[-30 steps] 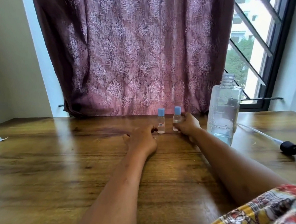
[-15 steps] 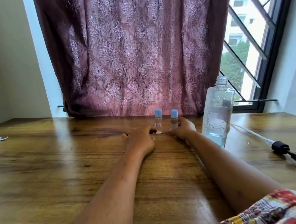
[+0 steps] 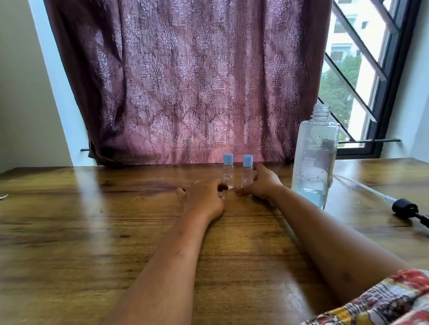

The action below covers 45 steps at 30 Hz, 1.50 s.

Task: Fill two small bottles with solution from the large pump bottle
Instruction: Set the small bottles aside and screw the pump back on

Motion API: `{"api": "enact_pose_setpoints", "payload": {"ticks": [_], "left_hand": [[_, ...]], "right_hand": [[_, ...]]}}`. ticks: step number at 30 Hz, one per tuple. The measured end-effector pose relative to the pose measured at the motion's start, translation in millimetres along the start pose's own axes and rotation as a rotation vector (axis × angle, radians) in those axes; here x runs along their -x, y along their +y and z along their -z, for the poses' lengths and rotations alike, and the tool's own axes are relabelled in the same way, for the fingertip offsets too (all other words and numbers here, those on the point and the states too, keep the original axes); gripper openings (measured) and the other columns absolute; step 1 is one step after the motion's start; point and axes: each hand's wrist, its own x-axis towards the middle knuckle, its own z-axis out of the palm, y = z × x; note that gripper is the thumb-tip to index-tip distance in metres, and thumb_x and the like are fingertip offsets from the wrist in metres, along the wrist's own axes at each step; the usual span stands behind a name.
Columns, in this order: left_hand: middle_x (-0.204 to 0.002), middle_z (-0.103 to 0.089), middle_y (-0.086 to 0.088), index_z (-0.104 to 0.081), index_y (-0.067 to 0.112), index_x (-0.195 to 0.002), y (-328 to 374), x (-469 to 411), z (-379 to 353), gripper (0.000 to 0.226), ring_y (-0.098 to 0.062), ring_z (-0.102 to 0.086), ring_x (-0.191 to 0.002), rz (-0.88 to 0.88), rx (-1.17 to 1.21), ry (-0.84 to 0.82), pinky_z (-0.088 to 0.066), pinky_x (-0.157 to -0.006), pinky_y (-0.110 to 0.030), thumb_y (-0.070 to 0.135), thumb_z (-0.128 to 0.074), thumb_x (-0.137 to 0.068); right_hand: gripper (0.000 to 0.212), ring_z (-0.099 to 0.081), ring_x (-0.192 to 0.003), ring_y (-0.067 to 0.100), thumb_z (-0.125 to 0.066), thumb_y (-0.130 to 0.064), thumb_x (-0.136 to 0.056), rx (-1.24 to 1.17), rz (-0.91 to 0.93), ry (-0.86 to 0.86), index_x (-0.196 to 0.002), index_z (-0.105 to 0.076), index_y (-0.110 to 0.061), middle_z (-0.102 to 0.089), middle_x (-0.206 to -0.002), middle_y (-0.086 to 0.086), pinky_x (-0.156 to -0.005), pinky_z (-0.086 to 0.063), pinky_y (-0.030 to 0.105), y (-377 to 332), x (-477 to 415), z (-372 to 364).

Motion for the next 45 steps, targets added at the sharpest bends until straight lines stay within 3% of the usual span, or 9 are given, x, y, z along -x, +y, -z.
{"api": "enact_pose_setpoints", "payload": {"ticks": [8, 14, 22, 27, 32, 34, 37, 39, 45], "left_hand": [[-0.125, -0.060, 0.005, -0.056, 0.037, -0.118, 0, 0, 0, 0.032, -0.021, -0.045, -0.124, -0.006, -0.014, 0.002, -0.017, -0.105, -0.054, 0.029, -0.057, -0.088], [-0.126, -0.059, 0.005, -0.057, 0.037, -0.118, 1, -1, -3, 0.031, -0.022, -0.043, -0.125, -0.026, -0.011, 0.004, -0.016, -0.105, -0.054, 0.028, -0.056, -0.088], [-0.126, -0.059, 0.004, -0.059, 0.034, -0.117, 10, 4, -2, 0.031, -0.021, -0.038, -0.129, -0.102, 0.025, 0.015, -0.009, -0.110, -0.061, 0.022, -0.052, -0.089], [-0.130, -0.056, 0.001, -0.052, 0.032, -0.127, 15, 6, -5, 0.036, -0.021, -0.037, -0.130, -0.138, -0.013, 0.001, -0.015, -0.109, -0.058, 0.028, -0.051, -0.091], [-0.123, -0.059, 0.004, -0.054, 0.038, -0.121, 28, 16, -9, 0.032, -0.019, -0.045, -0.120, -0.182, 0.036, 0.028, -0.027, -0.097, -0.043, 0.037, -0.053, -0.089], [-0.120, -0.060, 0.012, -0.053, 0.043, -0.117, 39, 23, -9, 0.031, -0.016, -0.046, -0.119, -0.192, 0.098, 0.049, -0.023, -0.092, -0.041, 0.042, -0.056, -0.087], [-0.123, -0.058, 0.016, -0.048, 0.041, -0.122, 57, 29, -9, 0.039, -0.014, -0.048, -0.119, -0.205, 0.252, -0.004, -0.028, -0.098, -0.041, 0.042, -0.059, -0.085], [-0.131, -0.054, 0.011, -0.044, 0.034, -0.130, 68, 30, -8, 0.050, -0.017, -0.049, -0.122, -0.185, 0.361, -0.058, -0.032, -0.104, -0.046, 0.041, -0.063, -0.084], [-0.148, -0.038, -0.002, -0.025, 0.021, -0.143, 101, 31, -12, 0.088, -0.026, -0.038, -0.133, -0.162, 0.389, -0.129, -0.031, -0.109, -0.051, 0.050, -0.072, -0.074]], "right_hand": [[0.045, -0.056, -0.111, 0.023, -0.072, -0.018, -0.076, -0.030, 0.023, 0.066, -0.120, -0.059, -0.015, -0.061, -0.121, 0.008, -0.097, -0.045, 0.033, 3, 1, -2], [0.043, -0.056, -0.112, 0.025, -0.069, -0.017, -0.080, 0.028, 0.013, 0.105, -0.121, -0.057, -0.009, -0.060, -0.122, 0.011, -0.096, -0.045, 0.033, 0, 5, -2], [0.017, -0.053, -0.070, 0.015, -0.057, -0.008, -0.086, 0.126, -0.022, 0.116, -0.099, -0.058, 0.003, -0.056, -0.083, 0.007, -0.045, -0.037, 0.021, -27, 32, 30], [0.014, -0.064, -0.085, 0.027, -0.057, -0.007, -0.083, 0.038, 0.181, 0.077, -0.088, -0.068, -0.001, -0.067, -0.089, 0.014, -0.068, -0.049, 0.032, -38, 83, 60], [0.017, -0.057, -0.051, 0.013, -0.054, 0.001, -0.085, -0.111, -0.027, -0.209, -0.075, -0.067, -0.003, -0.064, -0.067, 0.008, -0.047, -0.046, 0.018, 3, 125, 119], [0.015, -0.058, -0.055, 0.014, -0.056, -0.003, -0.084, -0.039, -0.085, -0.076, -0.075, -0.067, -0.008, -0.069, -0.076, 0.012, -0.052, -0.044, 0.019, 33, 130, 148], [0.026, -0.060, -0.097, 0.028, -0.056, -0.009, -0.082, 0.356, -0.133, 0.247, -0.104, -0.066, -0.018, -0.063, -0.115, 0.015, -0.080, -0.048, 0.032, 84, 125, 177], [0.038, -0.052, -0.114, 0.032, -0.062, -0.018, -0.080, 0.483, -0.211, 0.207, -0.117, -0.056, -0.027, -0.055, -0.125, 0.009, -0.094, -0.045, 0.038, 110, 124, 180], [0.033, -0.058, -0.109, 0.028, -0.058, -0.004, -0.076, 0.480, -0.168, 0.170, -0.106, -0.062, -0.016, -0.059, -0.121, 0.013, -0.089, -0.049, 0.031, 128, 107, 158]]}}
